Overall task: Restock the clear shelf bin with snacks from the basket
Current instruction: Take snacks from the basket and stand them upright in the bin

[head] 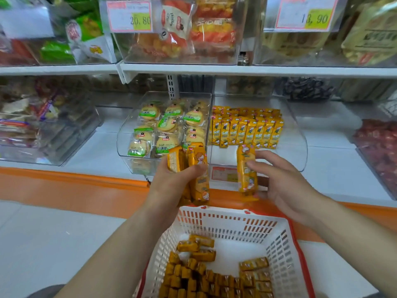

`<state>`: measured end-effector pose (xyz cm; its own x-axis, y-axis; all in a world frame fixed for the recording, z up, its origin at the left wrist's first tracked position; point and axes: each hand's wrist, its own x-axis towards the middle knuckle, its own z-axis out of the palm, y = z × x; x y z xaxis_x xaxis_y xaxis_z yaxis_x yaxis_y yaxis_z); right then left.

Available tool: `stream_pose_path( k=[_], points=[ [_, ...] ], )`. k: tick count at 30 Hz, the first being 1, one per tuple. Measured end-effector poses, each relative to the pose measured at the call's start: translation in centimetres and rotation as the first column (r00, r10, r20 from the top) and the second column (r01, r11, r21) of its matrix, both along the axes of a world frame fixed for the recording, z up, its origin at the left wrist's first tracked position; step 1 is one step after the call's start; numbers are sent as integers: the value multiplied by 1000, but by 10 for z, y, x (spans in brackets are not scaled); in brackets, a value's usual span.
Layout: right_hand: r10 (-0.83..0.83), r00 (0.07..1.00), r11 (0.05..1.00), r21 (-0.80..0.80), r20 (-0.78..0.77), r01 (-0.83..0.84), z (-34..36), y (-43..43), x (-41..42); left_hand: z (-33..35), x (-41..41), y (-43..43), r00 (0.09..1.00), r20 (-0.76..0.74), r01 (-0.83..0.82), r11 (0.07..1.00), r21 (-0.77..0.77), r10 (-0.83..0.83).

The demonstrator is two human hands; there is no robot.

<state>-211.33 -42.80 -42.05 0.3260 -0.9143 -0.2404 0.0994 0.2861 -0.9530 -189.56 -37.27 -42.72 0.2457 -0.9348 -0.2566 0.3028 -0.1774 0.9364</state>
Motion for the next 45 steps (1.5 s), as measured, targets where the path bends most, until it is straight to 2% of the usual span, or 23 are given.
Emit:
stream_pose_path(
  k=[5,9,14,18,23,28,34,39,45],
  points=[
    [-60,958,990,-139,-281,22,3,-45,11,-1,12,-6,999,27,-36,999,-25,36],
    [-99,894,988,-148,-437,37,-6,-97,17,-2,19,-9,993,110,-47,997,-54,52],
    [-218,732,915,-396,-645,-76,-21,-146,40,-6,23,-12,989,131,-65,997,-52,71],
    [-314,672,834,-533,-671,-142,-42,-178,69,-8,25,-17,984,163,-61,997,-54,69],
    [-382,636,778,-605,-671,-171,-61,-206,91,-10,32,-22,975,203,-82,995,-59,93],
    [-375,556,754,-593,-741,-282,-75,-213,94,-13,35,-25,974,204,-91,994,-53,100],
    [-310,492,796,-505,-813,-333,-79,-210,91,-14,32,-30,981,174,-76,995,-58,85],
    [-425,374,730,-556,-824,-397,-79,-211,95,-16,26,-29,987,151,-40,997,-67,50],
    [-437,314,747,-535,-843,-396,-78,-211,97,-16,28,-30,986,152,-55,996,-77,66]
  ],
)
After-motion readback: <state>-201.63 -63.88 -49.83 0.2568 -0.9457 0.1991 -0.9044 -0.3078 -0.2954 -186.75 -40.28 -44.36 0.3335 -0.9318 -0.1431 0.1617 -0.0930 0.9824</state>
